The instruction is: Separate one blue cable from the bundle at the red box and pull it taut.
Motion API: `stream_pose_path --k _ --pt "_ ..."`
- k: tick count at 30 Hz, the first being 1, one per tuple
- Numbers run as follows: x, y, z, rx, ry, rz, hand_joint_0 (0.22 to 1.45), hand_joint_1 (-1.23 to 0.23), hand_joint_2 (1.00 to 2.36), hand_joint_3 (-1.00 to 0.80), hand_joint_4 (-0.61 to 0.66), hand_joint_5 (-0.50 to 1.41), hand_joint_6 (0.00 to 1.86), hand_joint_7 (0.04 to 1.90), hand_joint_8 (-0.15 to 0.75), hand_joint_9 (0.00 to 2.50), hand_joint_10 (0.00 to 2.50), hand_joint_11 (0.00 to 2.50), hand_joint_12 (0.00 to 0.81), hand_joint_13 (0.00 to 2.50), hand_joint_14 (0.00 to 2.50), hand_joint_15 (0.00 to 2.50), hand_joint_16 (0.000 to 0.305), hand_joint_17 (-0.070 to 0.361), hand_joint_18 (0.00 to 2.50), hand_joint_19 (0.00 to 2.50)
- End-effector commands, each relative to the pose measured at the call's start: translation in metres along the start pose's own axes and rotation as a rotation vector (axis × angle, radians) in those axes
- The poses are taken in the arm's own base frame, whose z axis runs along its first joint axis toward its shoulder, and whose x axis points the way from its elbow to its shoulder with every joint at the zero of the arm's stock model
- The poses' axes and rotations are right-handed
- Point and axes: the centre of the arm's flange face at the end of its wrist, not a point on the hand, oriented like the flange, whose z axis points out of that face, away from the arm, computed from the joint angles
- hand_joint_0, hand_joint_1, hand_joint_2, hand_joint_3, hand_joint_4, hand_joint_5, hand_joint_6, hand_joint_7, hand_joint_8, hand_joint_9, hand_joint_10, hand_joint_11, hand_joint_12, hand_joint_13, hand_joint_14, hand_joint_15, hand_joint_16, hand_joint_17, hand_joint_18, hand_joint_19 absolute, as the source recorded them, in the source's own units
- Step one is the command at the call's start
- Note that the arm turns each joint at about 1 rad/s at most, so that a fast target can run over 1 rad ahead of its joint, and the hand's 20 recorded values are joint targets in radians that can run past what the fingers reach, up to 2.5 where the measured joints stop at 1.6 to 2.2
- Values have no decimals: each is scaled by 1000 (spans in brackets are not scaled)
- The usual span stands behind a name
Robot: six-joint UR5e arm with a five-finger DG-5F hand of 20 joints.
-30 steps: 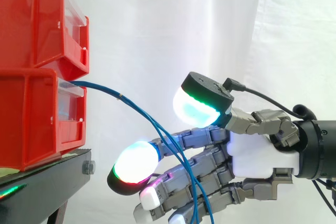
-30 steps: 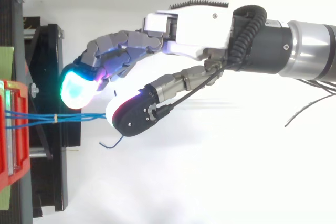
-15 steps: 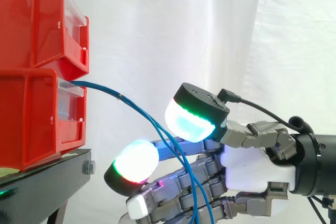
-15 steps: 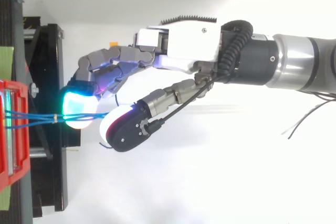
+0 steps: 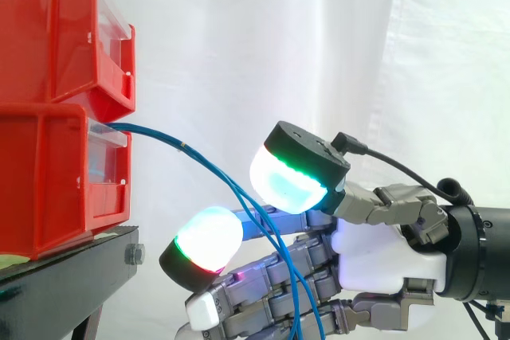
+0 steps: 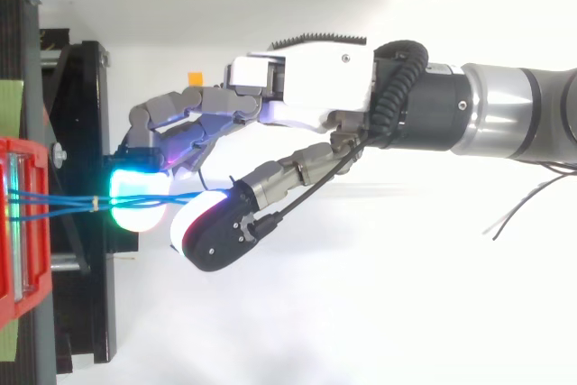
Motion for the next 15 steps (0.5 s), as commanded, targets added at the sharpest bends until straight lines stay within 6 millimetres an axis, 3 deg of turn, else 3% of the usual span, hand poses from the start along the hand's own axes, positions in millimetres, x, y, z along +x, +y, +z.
stream_pose_path --k 1,10,15 --pt "-4 0 0 -4 -5 5 575 -619 1000 -500 227 -152 510 1274 291 603 15 497 372 471 11 276 53 120 536 624" --pt "-10 26 15 -27 1 -1 602 -630 1002 -469 222 -150 506 1279 287 603 15 497 372 486 12 279 52 117 558 606" --pt "-4 26 15 -17 6 -3 610 -639 1000 -496 226 -148 514 1267 290 606 17 503 370 509 11 282 51 115 571 620"
